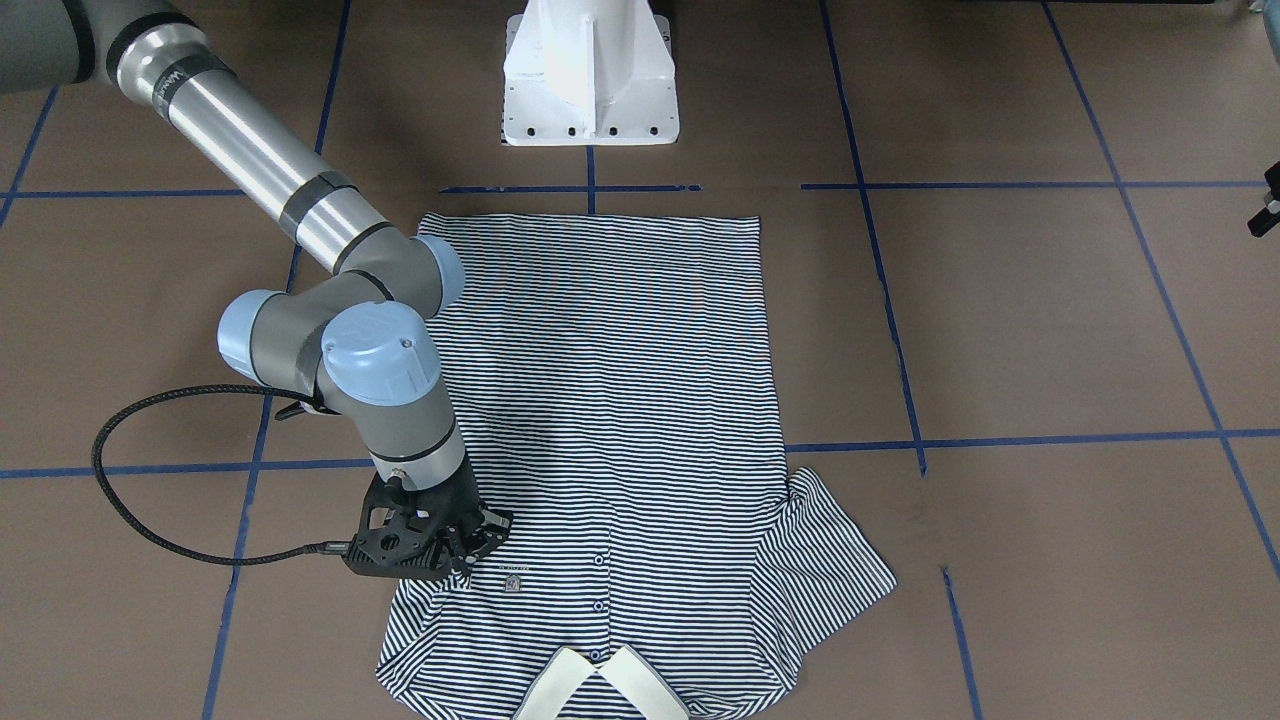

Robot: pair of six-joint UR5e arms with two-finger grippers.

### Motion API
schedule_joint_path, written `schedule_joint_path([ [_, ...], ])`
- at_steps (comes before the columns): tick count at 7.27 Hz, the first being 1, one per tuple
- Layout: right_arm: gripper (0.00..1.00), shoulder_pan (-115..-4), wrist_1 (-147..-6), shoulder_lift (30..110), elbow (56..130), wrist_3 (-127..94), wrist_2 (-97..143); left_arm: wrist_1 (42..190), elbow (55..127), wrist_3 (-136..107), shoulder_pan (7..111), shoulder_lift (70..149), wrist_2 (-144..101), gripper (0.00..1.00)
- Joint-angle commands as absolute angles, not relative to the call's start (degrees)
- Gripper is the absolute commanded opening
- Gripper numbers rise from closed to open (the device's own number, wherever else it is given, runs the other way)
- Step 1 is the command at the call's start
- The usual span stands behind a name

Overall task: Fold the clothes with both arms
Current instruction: 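Move the right gripper to the shirt's shoulder and sleeve nearest it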

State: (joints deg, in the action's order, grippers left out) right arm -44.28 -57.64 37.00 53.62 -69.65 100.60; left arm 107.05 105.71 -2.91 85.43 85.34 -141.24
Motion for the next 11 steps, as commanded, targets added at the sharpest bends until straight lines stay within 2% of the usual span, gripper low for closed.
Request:
schedule_joint_path([
  [1, 0.00, -44.3, -57.7, 33.0, 47.4, -69.6, 97.7, 107.1, 105.3, -3.0, 85.4, 85.5, -141.2, 1.00],
  [2, 0.99, -44.3, -57.7, 32.6, 47.3, -69.6, 97.4, 107.1, 105.3, -3.1, 85.4, 85.6, -141.2, 1.00],
  [4, 1.00, -44.6, -57.7, 32.3, 47.4, -69.3, 97.3, 107.0, 103.6, -6.8, 85.3, 87.8, -141.2, 1.00],
  [5, 1.00, -45.7, -57.9, 33.4, 49.7, -68.7, 97.8, 107.0, 103.2, -13.0, 83.7, 90.4, -141.2, 1.00],
  [6, 1.00, -46.1, -58.4, 38.6, 57.8, -64.9, 98.2, 107.8, 102.8, -17.4, 83.3, 92.1, -141.2, 1.00],
  [7, 1.00, -46.9, -58.2, 45.0, 65.7, -64.3, 100.8, 108.1, 99.5, -24.8, 81.4, 97.9, -142.5, 1.00],
  [8, 1.00, -47.5, -58.5, 48.4, 69.5, -64.4, 102.6, 109.7, 98.5, -29.5, 76.5, 100.0, -141.9, 1.00],
  [10, 1.00, -48.2, -60.8, 58.3, 84.0, -64.5, 108.0, 126.0, 87.8, -30.2, 75.8, 104.4, -141.0, 1.00],
  [11, 1.00, -50.6, -63.3, 59.8, 87.9, -64.9, 112.9, 128.3, 81.9, -31.4, 74.4, 107.8, -138.8, 1.00],
])
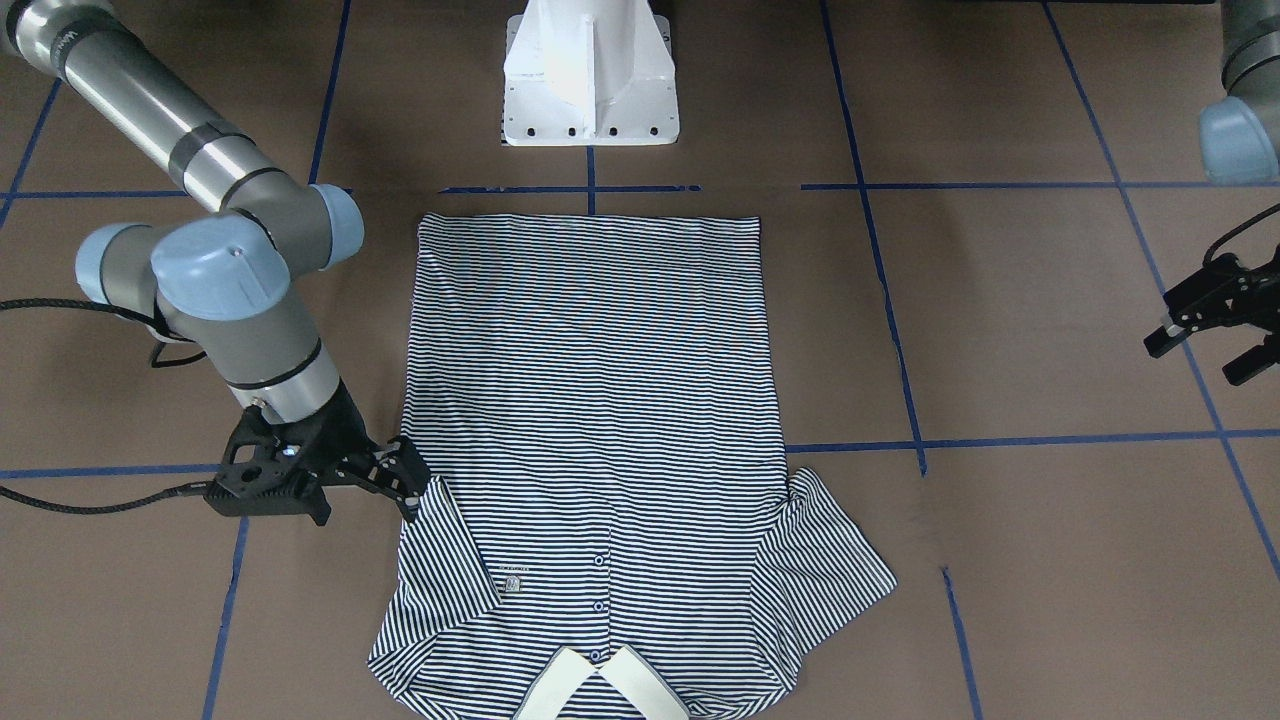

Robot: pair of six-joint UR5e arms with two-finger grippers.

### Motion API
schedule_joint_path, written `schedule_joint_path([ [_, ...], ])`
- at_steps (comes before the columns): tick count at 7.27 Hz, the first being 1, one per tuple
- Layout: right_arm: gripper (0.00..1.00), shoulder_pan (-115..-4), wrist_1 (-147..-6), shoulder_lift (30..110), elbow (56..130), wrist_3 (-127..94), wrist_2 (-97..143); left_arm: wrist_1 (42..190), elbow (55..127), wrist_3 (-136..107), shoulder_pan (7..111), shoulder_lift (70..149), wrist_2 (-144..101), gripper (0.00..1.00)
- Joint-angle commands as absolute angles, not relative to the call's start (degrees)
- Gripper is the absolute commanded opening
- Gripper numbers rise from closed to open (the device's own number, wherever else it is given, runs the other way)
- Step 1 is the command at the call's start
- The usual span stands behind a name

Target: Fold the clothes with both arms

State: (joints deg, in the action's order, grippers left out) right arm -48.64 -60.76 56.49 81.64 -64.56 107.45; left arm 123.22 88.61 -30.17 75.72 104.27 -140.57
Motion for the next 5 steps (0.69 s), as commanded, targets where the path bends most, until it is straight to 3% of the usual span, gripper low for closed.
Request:
schedule_joint_path([
  [1, 1.00, -51.0, -64.6, 65.8, 94.9, -64.3, 113.7, 129.2, 80.0, -37.4, 68.3, 110.9, -129.9, 1.00],
  [3, 1.00, -51.1, -66.3, 69.3, 99.8, -65.0, 114.5, 129.5, 64.6, -41.9, 59.5, 125.2, -120.1, 1.00],
  [5, 1.00, -50.9, -66.2, 69.2, 98.3, -60.9, 119.6, 135.4, 54.2, -42.0, 57.8, 131.8, -119.3, 1.00],
])
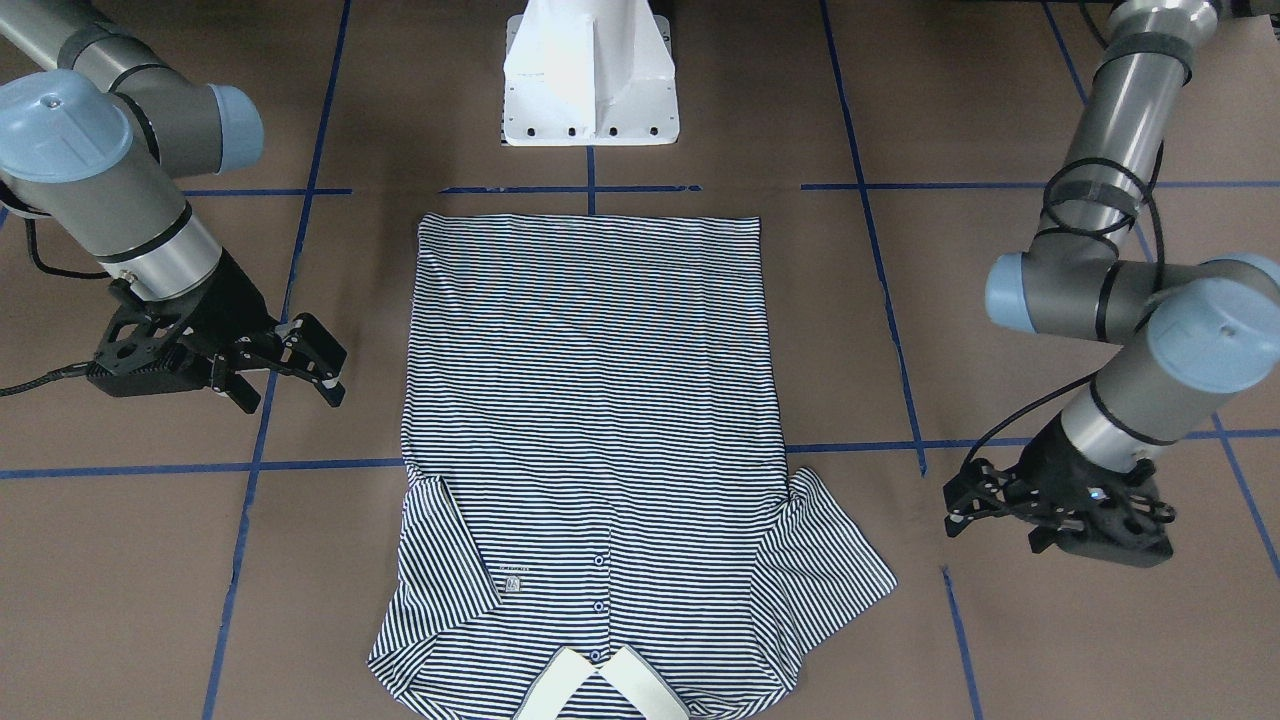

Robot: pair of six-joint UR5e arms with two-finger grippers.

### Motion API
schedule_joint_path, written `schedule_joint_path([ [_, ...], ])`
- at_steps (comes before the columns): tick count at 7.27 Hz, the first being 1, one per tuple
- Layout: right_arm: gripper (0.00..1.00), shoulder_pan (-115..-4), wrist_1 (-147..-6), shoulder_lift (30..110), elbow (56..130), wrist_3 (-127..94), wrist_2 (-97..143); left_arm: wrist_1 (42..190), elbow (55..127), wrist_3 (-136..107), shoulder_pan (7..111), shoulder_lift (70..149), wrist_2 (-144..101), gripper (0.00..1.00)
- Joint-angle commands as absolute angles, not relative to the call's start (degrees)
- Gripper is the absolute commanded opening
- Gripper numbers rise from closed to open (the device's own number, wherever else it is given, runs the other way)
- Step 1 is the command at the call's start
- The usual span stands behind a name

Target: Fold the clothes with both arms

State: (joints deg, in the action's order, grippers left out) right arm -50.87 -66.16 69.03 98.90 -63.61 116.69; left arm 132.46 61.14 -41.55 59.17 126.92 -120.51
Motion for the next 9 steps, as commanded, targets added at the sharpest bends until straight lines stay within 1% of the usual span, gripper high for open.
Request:
schedule_joint_path([
  [1, 1.00, -50.9, -66.2, 68.8, 97.8, -59.5, 119.7, 135.4, 52.4, -42.0, 56.9, 132.8, -117.2, 0.94],
  [3, 1.00, -50.9, -65.8, 67.2, 96.0, -59.4, 119.7, 135.6, 47.2, -43.4, 54.9, 136.5, -114.2, 0.82],
  [4, 1.00, -50.9, -65.8, 67.1, 96.0, -59.4, 119.8, 135.7, 47.0, -43.5, 54.8, 136.5, -114.2, 0.75],
  [5, 1.00, -50.9, -65.8, 67.1, 95.7, -59.4, 119.8, 135.7, 46.7, -43.5, 54.6, 136.4, -113.2, 0.66],
  [7, 1.00, -50.9, -65.8, 67.1, 95.4, -59.6, 119.8, 135.7, 46.4, -43.6, 54.3, 136.6, -112.9, 0.62],
  [9, 1.00, -50.9, -65.8, 67.1, 95.3, -59.7, 119.7, 135.8, 46.4, -43.6, 53.4, 136.8, -112.9, 0.61],
])
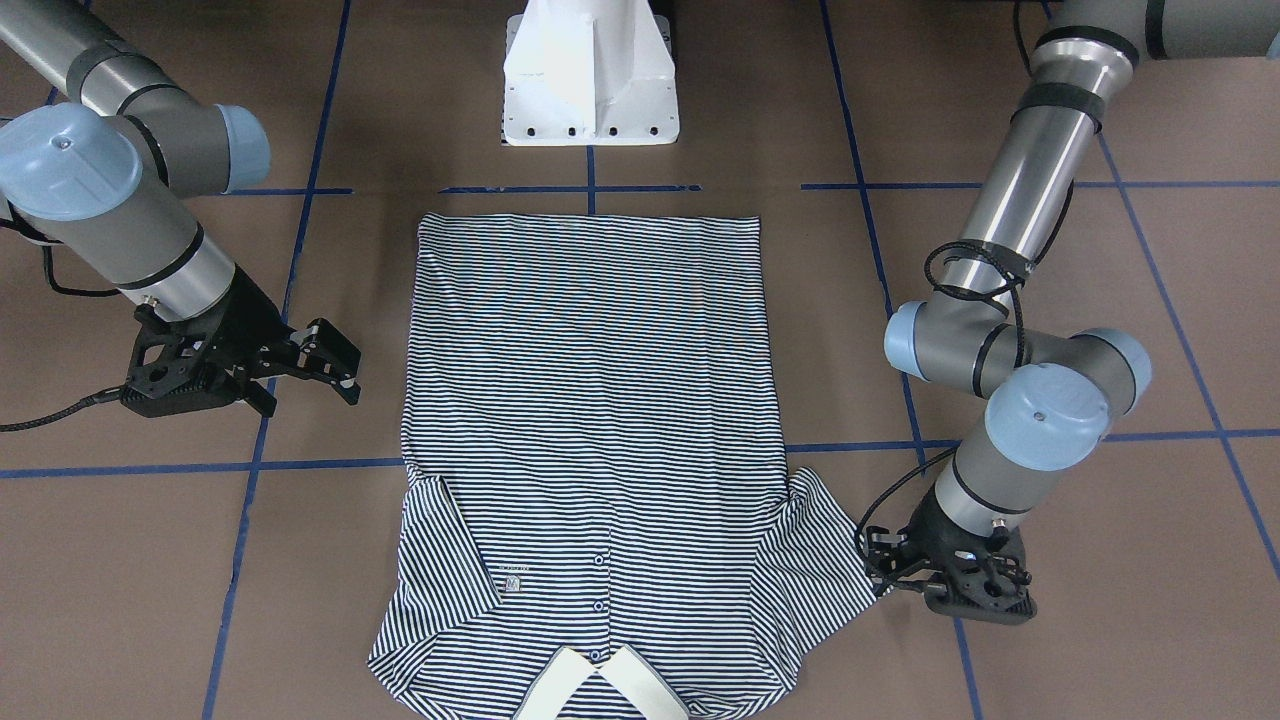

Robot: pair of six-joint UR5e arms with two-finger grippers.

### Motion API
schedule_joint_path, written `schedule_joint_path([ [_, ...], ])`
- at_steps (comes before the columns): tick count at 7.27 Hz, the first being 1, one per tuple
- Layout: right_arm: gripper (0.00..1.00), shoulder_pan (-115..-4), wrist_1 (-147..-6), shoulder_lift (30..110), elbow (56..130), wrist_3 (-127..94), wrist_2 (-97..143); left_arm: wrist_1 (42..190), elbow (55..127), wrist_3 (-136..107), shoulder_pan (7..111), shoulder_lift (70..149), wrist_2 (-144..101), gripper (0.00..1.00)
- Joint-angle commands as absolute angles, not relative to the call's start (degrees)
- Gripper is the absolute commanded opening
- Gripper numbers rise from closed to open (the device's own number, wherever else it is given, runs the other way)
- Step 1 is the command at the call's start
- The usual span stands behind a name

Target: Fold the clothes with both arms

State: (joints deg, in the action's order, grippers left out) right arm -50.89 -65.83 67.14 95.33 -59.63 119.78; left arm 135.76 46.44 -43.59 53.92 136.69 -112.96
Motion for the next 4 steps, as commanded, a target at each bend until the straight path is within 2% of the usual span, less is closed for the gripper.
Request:
schedule_joint_path([
  [1, 1.00, -51.0, -65.8, 67.1, 95.3, -59.7, 119.7, 135.9, 46.4, -43.6, 53.1, 136.8, -112.9, 0.61],
  [2, 1.00, -51.0, -65.8, 67.1, 95.3, -59.7, 119.7, 136.6, 46.3, -43.6, 53.1, 136.5, -112.9, 0.53],
  [3, 1.00, -51.0, -65.8, 67.1, 95.3, -59.9, 119.7, 137.1, 45.8, -43.6, 53.0, 136.6, -112.9, 0.52],
  [4, 1.00, -51.0, -65.8, 67.2, 95.3, -59.9, 119.7, 137.1, 45.7, -43.6, 52.9, 136.6, -112.9, 0.37],
])
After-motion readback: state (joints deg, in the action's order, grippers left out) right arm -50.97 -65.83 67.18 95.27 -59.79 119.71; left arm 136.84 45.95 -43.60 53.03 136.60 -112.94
